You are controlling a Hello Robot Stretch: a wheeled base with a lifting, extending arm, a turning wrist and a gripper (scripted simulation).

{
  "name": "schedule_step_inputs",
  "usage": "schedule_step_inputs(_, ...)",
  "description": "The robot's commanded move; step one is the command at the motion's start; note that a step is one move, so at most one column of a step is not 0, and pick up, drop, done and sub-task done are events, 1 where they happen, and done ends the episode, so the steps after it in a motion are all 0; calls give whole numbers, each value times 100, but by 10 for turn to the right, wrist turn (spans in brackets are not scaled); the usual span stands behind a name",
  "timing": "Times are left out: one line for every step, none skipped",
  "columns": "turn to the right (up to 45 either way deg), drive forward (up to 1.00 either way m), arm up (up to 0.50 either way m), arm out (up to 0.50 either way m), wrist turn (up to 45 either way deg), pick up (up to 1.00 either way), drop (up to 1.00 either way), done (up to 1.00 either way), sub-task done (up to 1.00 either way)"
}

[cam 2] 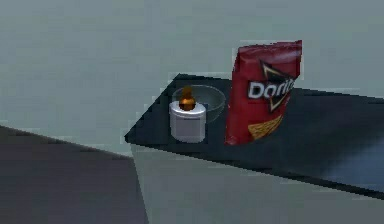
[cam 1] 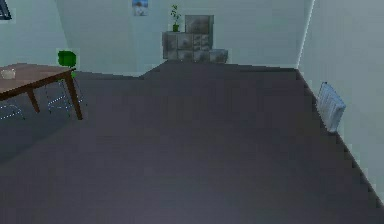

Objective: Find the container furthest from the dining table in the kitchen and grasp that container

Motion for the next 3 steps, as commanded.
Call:
schedule_step_inputs(0,0,38,0,0,0,0,0,0)
schedule_step_inputs(0,0,0,34,0,0,0,0,0)
schedule_step_inputs(0,0,0,0,450,0,0,0,0)
